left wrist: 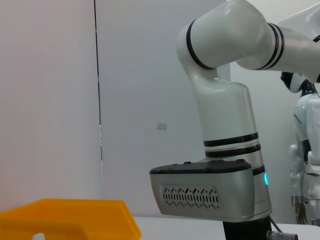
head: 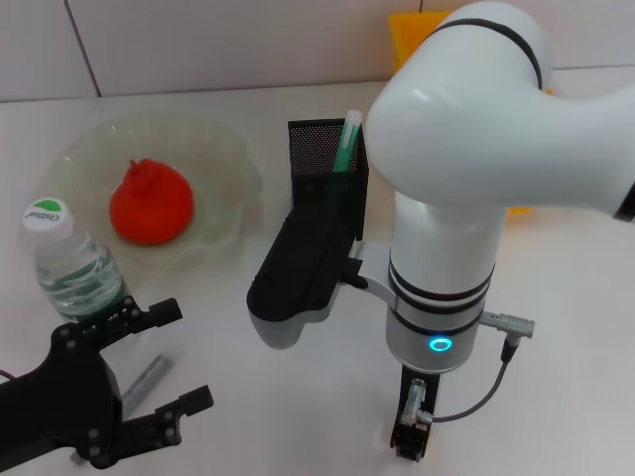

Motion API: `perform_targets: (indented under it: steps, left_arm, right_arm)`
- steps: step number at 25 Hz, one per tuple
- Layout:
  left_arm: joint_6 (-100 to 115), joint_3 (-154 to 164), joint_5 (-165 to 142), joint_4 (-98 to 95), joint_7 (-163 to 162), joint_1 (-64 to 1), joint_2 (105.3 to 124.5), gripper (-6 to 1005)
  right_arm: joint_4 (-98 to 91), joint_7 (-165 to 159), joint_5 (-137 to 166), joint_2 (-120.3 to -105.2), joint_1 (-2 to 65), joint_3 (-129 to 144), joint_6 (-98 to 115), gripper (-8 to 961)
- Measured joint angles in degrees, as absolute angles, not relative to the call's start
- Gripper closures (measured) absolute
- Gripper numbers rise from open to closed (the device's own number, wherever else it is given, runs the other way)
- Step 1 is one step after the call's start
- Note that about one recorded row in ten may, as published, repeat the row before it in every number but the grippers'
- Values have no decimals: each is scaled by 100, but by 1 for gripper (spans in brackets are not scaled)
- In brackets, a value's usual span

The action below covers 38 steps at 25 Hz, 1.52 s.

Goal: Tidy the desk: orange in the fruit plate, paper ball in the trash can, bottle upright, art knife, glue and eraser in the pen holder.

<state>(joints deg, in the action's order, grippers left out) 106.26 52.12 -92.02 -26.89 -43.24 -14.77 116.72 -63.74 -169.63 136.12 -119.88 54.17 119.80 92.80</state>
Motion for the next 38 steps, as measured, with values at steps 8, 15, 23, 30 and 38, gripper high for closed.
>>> perform_targets:
  steps: [8, 15, 23, 30, 38]
  left_arm:
    - [10626, 5212, -9202, -2722, -4325, -1468, 11672, 192]
    - [10626, 5212, -9202, -2732, -4332, -1473, 11672, 192]
    - [10626, 5212, -9202, -2734, -4342, -1483, 11664, 192]
    - [10626, 5212, -9202, -2737, -4348, -1495, 11662, 192]
    - [10626, 5194, -9202, -2749, -4335, -1479, 11648, 192]
  right_arm:
    - [-6336, -16963, 13602, -11988, 5436, 11979, 9281, 658]
    - [-6329, -16963, 13600, -11988, 5447, 11979, 9282, 677]
    - [-6348, -16963, 13609, -11988, 5449, 11986, 9290, 693]
    - [-6453, -16962, 13636, -11989, 5422, 11789, 9313, 691]
    - [-6987, -16955, 14467, -11977, 5220, 10534, 9443, 688]
